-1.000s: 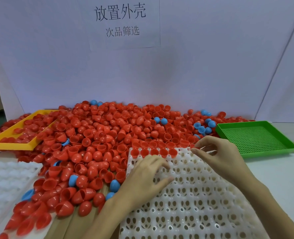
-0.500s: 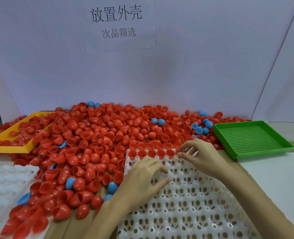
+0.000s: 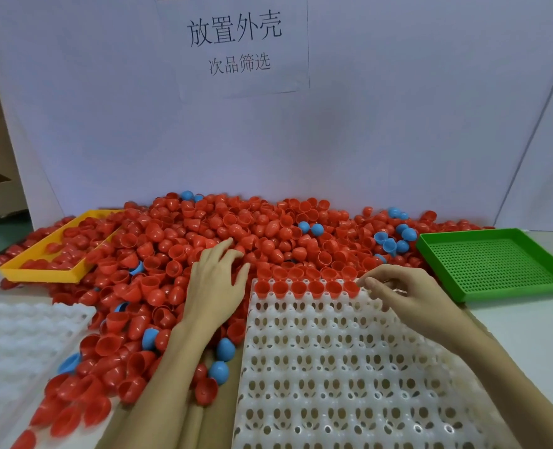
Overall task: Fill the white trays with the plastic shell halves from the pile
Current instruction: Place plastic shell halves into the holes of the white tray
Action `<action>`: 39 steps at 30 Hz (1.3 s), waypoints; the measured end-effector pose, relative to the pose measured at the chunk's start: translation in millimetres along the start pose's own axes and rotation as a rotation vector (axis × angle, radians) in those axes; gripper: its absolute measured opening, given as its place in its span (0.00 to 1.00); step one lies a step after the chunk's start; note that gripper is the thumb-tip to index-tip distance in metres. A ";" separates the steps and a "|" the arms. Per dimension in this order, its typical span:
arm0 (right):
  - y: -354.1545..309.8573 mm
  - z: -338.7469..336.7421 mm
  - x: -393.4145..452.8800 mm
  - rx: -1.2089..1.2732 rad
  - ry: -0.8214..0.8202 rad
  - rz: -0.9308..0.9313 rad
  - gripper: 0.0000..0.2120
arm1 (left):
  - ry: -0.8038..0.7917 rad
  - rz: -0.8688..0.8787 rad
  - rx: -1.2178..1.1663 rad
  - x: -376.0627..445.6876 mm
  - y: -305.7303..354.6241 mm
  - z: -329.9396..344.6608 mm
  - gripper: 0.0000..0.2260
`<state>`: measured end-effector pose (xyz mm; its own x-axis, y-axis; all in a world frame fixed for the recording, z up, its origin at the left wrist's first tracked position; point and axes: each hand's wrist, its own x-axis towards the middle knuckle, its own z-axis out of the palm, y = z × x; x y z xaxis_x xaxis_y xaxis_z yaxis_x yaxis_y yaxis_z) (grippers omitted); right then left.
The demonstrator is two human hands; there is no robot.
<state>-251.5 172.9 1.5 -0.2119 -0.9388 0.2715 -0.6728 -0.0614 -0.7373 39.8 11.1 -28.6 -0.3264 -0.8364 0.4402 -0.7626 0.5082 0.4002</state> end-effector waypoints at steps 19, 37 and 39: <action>-43.0 4.0 -18.5 0.391 -0.266 -0.059 0.12 | 0.109 0.312 -0.469 -46.7 75.0 -21.8 0.07; -48.2 22.1 -23.2 0.303 -0.126 -0.048 0.10 | -0.095 0.200 -0.823 -51.5 80.1 -19.8 0.21; -48.5 21.9 -23.5 0.296 -0.122 -0.050 0.12 | -0.082 0.202 -0.828 -51.4 80.8 -19.3 0.22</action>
<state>-198.3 190.6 17.3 -0.0855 -0.9647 0.2489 -0.4406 -0.1875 -0.8779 5.8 99.1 -3.4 -0.4761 -0.7096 0.5194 -0.0423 0.6084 0.7925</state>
